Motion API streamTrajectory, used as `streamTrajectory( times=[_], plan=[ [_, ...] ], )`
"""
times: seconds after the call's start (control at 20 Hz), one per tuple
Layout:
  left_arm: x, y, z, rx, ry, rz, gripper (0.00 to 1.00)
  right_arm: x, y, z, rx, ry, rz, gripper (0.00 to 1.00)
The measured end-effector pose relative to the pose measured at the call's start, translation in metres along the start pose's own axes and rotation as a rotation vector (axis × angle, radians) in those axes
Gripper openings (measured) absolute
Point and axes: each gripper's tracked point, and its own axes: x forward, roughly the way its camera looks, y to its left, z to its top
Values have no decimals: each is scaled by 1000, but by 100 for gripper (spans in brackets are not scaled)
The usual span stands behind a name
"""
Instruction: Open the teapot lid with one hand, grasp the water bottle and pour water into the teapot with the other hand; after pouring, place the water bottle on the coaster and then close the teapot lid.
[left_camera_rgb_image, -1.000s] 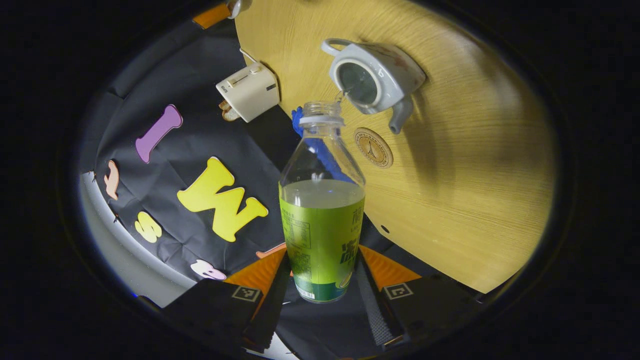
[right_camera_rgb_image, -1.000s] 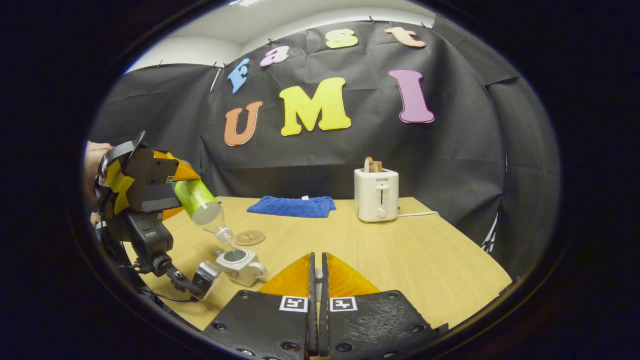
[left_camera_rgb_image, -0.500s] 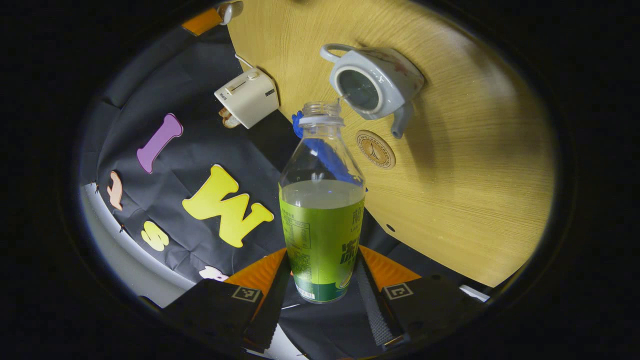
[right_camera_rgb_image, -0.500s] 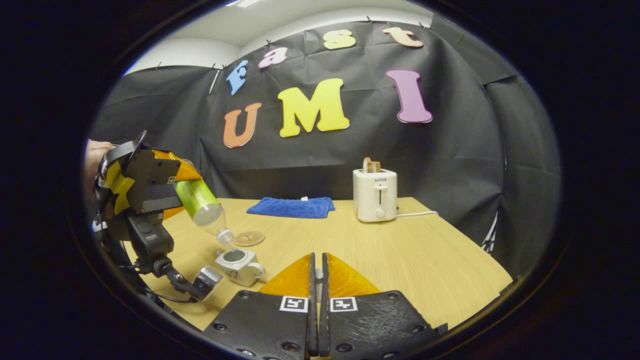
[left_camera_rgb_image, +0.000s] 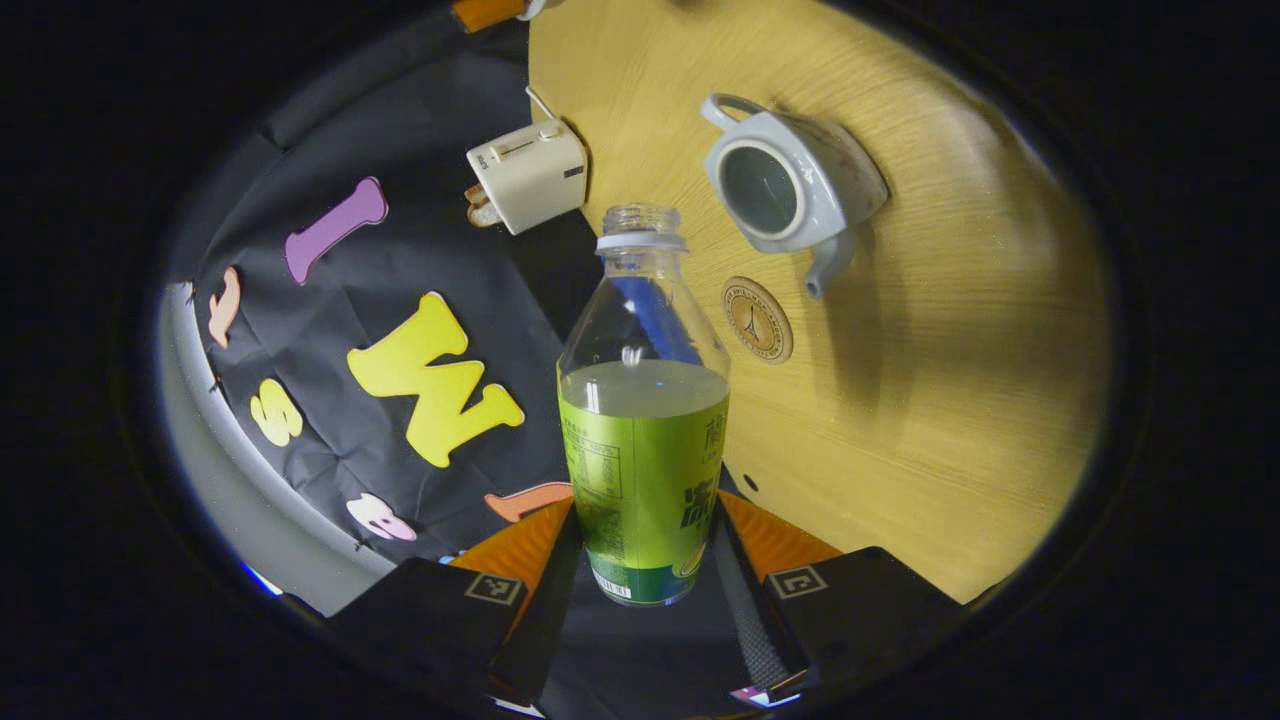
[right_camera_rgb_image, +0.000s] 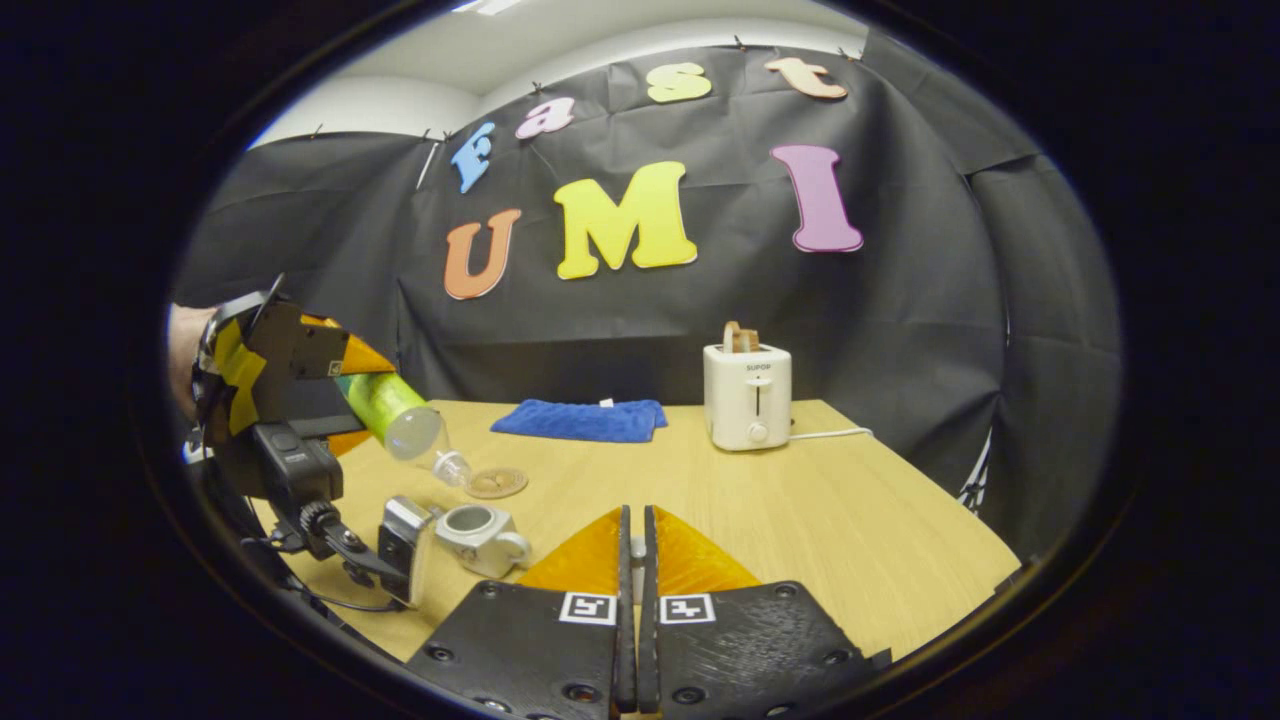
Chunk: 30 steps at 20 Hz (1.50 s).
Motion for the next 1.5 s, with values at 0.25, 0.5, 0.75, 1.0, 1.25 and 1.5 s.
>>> streamTrajectory(
  times=[0.25,0.5,0.75,1.0,1.25,1.5],
  plan=[
    [0,-19,-3,-294,-53,-52,74,1,6,6,-6,-3,0,1],
    [-12,-34,-3,-696,-123,-133,74,3,21,11,-16,-6,14,1],
    [-22,-39,-12,-1046,-155,-141,74,6,40,18,-33,-11,37,1],
    [-48,-69,-1,-1386,-179,-253,75,6,58,23,-55,-17,58,1],
    [-73,-90,-4,-1537,-164,-299,75,6,77,23,-72,-14,82,1],
    [-81,-79,-10,-1705,-208,-236,75,5,94,27,-86,-26,101,1]
  ],
)
